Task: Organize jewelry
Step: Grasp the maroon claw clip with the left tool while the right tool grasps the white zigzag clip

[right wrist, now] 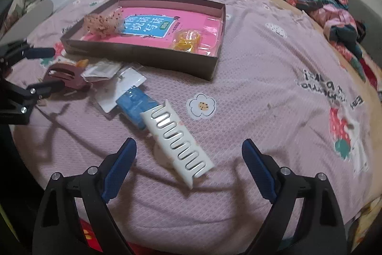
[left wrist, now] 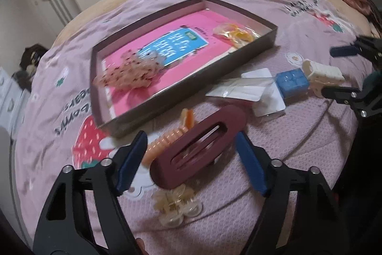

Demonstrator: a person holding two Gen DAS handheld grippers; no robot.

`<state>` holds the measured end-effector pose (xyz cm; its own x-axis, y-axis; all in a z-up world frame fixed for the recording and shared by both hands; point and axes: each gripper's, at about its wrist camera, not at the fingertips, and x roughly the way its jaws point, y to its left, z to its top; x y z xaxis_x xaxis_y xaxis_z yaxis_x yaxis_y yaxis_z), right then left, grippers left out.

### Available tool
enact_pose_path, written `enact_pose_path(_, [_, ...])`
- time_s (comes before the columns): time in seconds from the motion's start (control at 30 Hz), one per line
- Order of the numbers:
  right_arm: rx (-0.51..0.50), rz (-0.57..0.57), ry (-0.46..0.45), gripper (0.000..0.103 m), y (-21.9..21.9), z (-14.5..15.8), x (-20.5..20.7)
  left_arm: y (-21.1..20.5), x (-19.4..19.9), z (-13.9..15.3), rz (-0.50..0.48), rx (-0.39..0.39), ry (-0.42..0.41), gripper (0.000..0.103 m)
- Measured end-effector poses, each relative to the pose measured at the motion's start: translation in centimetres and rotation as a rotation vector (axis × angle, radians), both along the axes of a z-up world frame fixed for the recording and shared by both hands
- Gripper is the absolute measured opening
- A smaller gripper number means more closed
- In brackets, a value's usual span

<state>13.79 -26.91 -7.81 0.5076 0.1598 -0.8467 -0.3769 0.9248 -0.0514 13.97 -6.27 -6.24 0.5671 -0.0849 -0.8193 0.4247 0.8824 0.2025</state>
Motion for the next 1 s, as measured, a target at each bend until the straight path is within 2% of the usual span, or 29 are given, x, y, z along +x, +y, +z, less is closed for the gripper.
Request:
enact_pose_path(0.07, [0.000, 0.004, 0.006, 0.089, 0.0, -0.2, 0.4, -0.5, 0.2, -0.2, -0.032, -0.002, 0.024, 0.051])
enact_pose_path(0.23, [0.026, 0.003, 0.039, 0.088, -0.3, -0.7, 1.5, -1.6, 0.5, -0.6, -0.096, 0.028, 0.034, 0.044])
enact_pose_path(0.53, [0.093, -0.002, 0.108, 0.080, -0.8, -1.5, 2.8, -2.2, 0.6, -1.3, -0.193, 0.072, 0.060, 0.046])
enact_pose_path(0.63, [0.084, -0.001, 0.121, 0.067, -0.7, -1.8, 2.8, -2.3, 0.6, -1.8, -0.201, 0.098, 0.063, 0.047])
enact_pose_path(0.7, [0.078, 0.008, 0.115, 0.063, -0.5, -1.8, 2.6, -2.2, 0.6, -2.4, -0.209, 0.098, 0.097, 0.046])
enact_pose_path(0.73, [0.080, 0.017, 0.110, 0.053, -0.4, -1.7, 2.4, -2.1, 0.5, -2.5, -0.212, 0.097, 0.098, 0.043])
enact_pose_path(0.77, [0.085, 0.022, 0.108, 0.048, -0.4, -1.7, 2.3, -2.1, 0.4, -2.6, -0.214, 0.105, 0.090, 0.041])
enact_pose_path(0.8, [0.089, 0.029, 0.107, 0.038, -0.4, -1.6, 2.3, -2.1, 0.4, -2.6, -0.210, 0.111, 0.080, 0.033])
enact_pose_path(0.87, [0.085, 0.026, 0.100, 0.033, -0.3, -1.5, 2.3, -1.6, 0.9, -2.3, -0.175, 0.069, 0.098, 0.017])
enact_pose_path(0.9, [0.089, 0.025, 0.096, 0.030, -0.4, -1.4, 2.2, -1.4, 1.2, -2.2, -0.162, 0.047, 0.107, 0.014])
enact_pose_path(1.0, [0.111, 0.011, 0.087, 0.027, -0.9, -1.1, 1.9, -0.5, 1.8, -1.9, -0.123, -0.021, 0.122, 0.013])
